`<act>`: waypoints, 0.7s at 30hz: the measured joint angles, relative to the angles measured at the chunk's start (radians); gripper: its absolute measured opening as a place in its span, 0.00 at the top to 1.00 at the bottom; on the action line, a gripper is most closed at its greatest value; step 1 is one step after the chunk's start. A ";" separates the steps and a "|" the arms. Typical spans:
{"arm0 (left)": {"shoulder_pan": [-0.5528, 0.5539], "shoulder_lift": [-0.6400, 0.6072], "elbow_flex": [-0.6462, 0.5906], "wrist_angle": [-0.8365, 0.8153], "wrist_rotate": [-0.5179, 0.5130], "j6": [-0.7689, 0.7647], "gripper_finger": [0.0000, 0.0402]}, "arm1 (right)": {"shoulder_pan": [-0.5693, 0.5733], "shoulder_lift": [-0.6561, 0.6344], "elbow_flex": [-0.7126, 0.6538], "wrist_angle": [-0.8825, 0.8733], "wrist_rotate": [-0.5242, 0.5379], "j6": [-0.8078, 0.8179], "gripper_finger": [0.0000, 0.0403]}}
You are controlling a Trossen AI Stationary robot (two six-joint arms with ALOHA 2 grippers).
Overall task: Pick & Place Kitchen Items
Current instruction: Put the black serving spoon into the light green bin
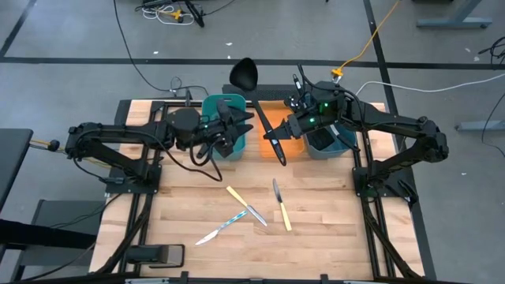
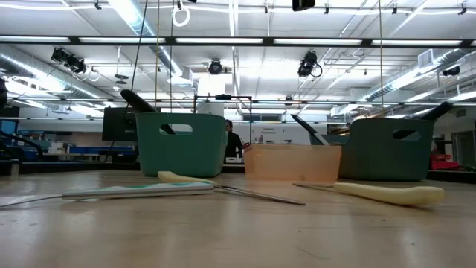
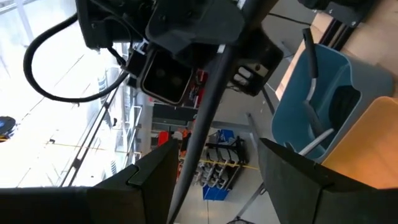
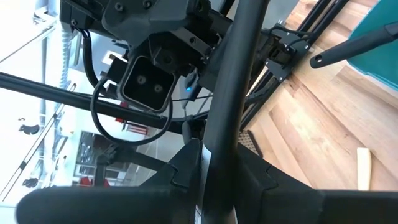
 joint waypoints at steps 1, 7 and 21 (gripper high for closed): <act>0.002 0.000 0.000 0.001 0.000 0.000 0.44 | 0.000 0.000 0.000 0.000 0.000 0.003 0.83; 0.009 0.000 0.000 0.000 0.009 0.000 0.44 | 0.000 0.000 0.000 0.000 0.000 0.014 0.83; 0.011 0.048 0.002 0.115 0.040 0.084 0.44 | 0.000 0.012 0.000 -0.002 0.000 0.017 0.83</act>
